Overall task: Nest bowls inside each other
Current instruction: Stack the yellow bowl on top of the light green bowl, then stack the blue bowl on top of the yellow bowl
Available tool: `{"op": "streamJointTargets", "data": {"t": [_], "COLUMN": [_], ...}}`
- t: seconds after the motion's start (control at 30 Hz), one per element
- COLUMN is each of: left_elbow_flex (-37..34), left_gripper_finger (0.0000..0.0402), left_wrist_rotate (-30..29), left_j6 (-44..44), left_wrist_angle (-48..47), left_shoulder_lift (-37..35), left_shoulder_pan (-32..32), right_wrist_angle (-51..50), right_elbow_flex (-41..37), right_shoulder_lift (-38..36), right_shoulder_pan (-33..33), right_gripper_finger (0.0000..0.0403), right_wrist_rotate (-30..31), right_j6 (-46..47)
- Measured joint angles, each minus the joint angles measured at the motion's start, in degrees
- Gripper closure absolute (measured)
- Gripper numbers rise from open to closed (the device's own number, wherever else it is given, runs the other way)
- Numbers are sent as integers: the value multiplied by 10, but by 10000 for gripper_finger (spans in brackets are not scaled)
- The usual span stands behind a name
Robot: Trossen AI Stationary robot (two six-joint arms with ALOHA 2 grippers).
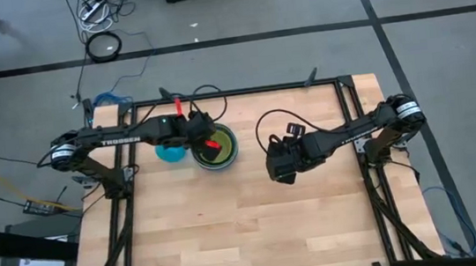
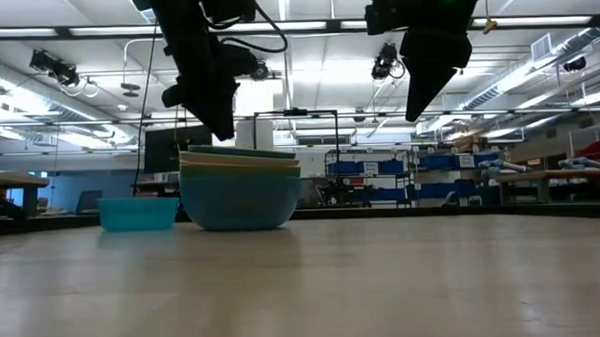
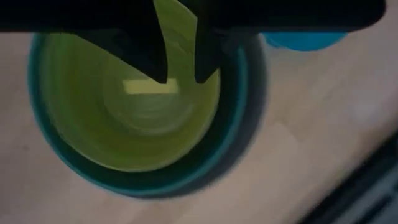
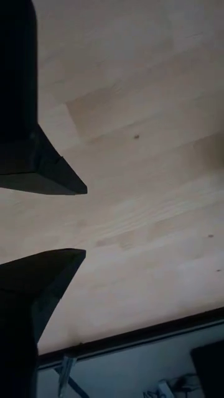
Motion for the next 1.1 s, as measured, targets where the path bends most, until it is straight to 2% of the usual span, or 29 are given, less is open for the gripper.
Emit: {"op": "streamJointTargets", "data": {"t": [0.13, 0.27, 0.47, 0.6, 0.77, 0.87, 0.97, 1.1], "left_elbow_flex": [0, 0, 0, 0, 0, -2, -35, -86], "left_gripper_finger": [298, 295, 294, 294, 294, 294, 294, 294], "left_wrist_rotate": [10, -3, -43, -50, 0, 54, 104, 105], "left_j6": [-4, 2, 103, 178, 261, 319, 370, 373], "left_wrist_angle": [-6, -84, -252, -306, -297, -280, -229, -213], "left_shoulder_lift": [-2, -7, -9, -29, -54, -62, -83, -95], "left_shoulder_pan": [-3, -8, -27, -34, -35, -25, -17, 6], "right_wrist_angle": [0, -6, -25, -28, -28, -28, -28, -28], "right_elbow_flex": [0, 0, 0, 0, 0, 0, 0, 0], "right_shoulder_lift": [0, 0, 0, 0, 0, 0, 0, 0], "right_shoulder_pan": [0, 0, 0, 0, 0, 0, 1, 1], "right_gripper_finger": [266, 266, 266, 266, 266, 266, 266, 266], "right_wrist_rotate": [0, 0, 14, 19, 20, 20, 20, 15], "right_j6": [0, 1, 12, 16, 24, 25, 25, 25]}}
